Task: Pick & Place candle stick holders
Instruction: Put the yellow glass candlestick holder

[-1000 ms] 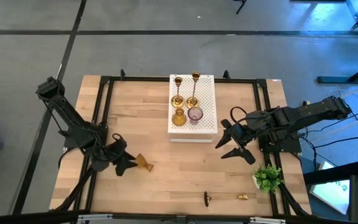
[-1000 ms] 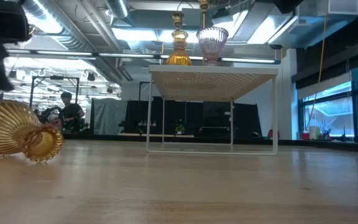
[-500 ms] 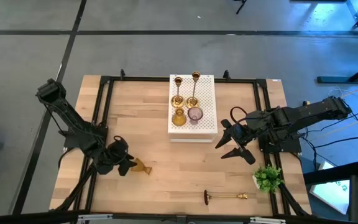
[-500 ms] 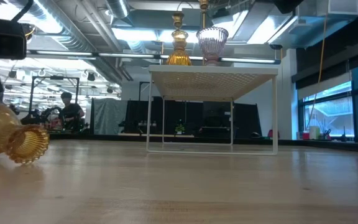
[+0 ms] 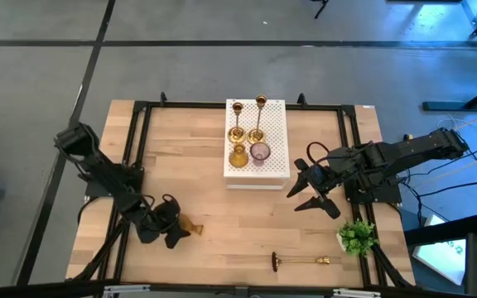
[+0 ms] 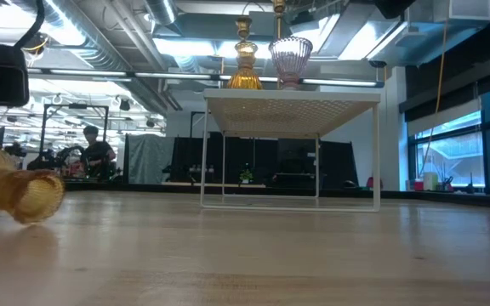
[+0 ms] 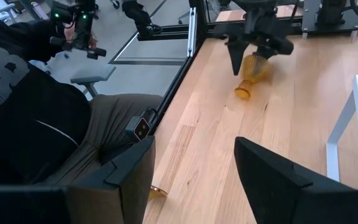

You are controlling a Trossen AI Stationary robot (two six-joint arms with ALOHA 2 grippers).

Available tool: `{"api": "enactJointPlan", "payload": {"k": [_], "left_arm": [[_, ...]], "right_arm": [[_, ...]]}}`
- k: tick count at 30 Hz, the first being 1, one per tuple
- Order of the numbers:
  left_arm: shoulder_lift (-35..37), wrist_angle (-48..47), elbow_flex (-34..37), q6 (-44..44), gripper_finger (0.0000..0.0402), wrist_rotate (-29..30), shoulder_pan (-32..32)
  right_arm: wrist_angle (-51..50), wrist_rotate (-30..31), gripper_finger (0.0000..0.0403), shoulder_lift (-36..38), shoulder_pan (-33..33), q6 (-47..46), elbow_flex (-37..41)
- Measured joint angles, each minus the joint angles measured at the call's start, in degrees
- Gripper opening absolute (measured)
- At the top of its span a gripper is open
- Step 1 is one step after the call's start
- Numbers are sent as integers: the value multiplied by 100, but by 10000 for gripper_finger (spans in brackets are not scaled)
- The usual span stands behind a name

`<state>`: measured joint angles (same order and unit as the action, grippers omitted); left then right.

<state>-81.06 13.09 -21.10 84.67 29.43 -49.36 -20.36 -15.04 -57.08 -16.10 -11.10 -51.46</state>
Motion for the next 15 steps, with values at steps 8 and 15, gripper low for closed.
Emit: {"api": "enactJointPlan", "payload": {"k": [8, 15], "left_arm": [[-885, 1499, -3, -1054, 198, 321, 165], [-977, 1750, 0, -1626, 69, 292, 346]], "right_arm": [[0, 1, 222, 0, 0, -2, 2], [0, 0, 222, 0, 0, -2, 2]]}}
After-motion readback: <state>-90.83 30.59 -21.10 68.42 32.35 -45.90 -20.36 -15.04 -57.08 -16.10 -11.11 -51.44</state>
